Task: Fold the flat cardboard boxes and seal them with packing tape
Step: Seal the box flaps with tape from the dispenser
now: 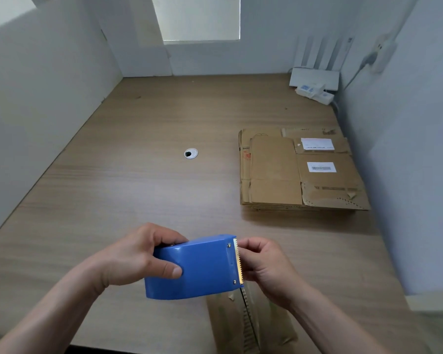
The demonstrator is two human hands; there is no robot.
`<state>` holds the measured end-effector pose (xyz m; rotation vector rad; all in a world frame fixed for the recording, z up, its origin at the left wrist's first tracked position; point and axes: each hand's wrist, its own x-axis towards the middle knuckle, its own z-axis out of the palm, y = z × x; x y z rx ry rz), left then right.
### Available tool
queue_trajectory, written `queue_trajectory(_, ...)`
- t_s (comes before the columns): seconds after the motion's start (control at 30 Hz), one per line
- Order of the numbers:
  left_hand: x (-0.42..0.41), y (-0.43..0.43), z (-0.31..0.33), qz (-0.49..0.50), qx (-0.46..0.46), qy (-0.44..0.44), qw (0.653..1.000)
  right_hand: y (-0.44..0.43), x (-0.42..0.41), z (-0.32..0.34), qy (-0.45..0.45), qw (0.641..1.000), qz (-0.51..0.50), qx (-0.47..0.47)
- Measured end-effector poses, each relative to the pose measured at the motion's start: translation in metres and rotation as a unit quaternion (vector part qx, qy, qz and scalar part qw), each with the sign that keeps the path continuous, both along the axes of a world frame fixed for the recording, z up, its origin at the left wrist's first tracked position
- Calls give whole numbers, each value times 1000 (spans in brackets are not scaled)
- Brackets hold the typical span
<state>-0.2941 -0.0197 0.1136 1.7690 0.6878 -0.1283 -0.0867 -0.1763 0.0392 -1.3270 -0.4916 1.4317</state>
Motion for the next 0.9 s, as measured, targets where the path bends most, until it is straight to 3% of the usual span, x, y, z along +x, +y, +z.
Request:
queue_trajectory(0.13,-2,4,-9,19,-13,-2,1000,5,-2,0,-126,992,-22,10)
queue_trajectory(0.23,-3,6,-18,27,-24,-7,999,9,6,-1,-172,985,-5,13)
queue_trajectory(0.4,-42,28,-38,122,-28,3,992,9,64,-17,-248,965,-67,-46)
queue_trajectory(0.63,-52,40,-79,159,-56,71,983,34,63,-57,-293,946,-23,-136)
queue_trajectory(0.9,-48,40,-98,157,-66,101,980,33,63,-81,-378,912,-18,-158)
